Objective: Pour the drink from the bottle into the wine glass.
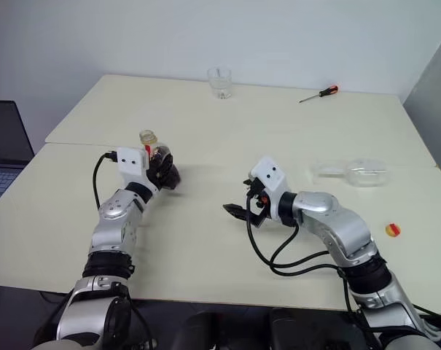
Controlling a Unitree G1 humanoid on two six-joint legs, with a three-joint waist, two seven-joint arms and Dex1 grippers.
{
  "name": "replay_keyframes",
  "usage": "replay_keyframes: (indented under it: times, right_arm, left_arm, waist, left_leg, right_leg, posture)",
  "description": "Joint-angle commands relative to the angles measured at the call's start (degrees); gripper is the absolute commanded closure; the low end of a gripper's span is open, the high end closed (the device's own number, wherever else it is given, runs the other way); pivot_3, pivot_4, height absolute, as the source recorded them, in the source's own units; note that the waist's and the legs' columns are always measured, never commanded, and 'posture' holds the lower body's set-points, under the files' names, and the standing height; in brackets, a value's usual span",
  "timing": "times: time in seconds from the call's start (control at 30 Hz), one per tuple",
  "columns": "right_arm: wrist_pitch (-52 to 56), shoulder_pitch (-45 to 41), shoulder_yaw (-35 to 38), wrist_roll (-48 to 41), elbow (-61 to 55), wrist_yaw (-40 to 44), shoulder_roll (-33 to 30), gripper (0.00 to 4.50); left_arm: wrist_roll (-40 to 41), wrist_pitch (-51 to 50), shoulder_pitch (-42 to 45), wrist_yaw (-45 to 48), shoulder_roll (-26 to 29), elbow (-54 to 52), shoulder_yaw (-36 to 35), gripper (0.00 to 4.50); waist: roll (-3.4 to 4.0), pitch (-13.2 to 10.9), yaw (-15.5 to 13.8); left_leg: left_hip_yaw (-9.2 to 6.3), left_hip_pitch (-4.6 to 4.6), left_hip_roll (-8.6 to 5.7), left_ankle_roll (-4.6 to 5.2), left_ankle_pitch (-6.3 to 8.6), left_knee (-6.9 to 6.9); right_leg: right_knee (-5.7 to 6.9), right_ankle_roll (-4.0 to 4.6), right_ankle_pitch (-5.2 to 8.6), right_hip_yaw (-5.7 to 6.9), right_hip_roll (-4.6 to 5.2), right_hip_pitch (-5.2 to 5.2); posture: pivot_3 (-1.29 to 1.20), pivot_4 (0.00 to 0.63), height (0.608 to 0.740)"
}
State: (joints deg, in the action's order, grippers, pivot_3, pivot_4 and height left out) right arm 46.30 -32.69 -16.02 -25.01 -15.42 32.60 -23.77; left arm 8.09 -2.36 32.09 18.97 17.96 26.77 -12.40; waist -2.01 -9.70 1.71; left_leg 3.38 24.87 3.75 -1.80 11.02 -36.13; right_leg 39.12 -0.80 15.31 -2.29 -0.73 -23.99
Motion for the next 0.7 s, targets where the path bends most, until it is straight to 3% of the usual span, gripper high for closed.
replay_keyframes:
  times: [0.03, 0.4, 0.7]
  right_arm:
    - [-1.56, -1.80, -0.10, 1.31, -0.30, 1.20, 0.61, 0.00]
    - [-0.46, -1.92, 0.67, 3.13, -0.11, 2.12, 1.27, 0.00]
    - [2.19, -1.21, 3.92, 2.42, -1.91, 1.65, 0.88, 0.00]
  left_arm:
    - [1.03, -1.33, -0.30, -2.97, 0.45, -2.85, -1.83, 3.71]
    - [2.06, -4.42, -2.66, -3.99, -0.04, -6.39, -1.56, 0.04]
    - [3.01, -11.05, -11.34, -4.80, -2.11, -18.93, 0.00, 0.01]
  waist:
    - [0.00, 0.00, 0.02]
    - [-0.01, 0.01, 0.01]
    - [-0.01, 0.01, 0.02]
  left_leg:
    - [0.00, 0.00, 0.00, 0.00, 0.00, 0.00]
    - [0.00, 0.00, 0.00, 0.00, 0.00, 0.01]
    - [-0.01, -0.01, 0.02, -0.01, 0.00, 0.02]
  right_leg:
    - [0.00, 0.00, 0.00, 0.00, 0.00, 0.00]
    - [-0.01, 0.01, 0.00, 0.00, 0.01, 0.00]
    - [0.00, 0.01, 0.00, -0.04, 0.03, -0.01]
  posture:
    - [0.00, 0.150, 0.740]
    - [0.00, 0.150, 0.740]
    - [0.00, 0.150, 0.740]
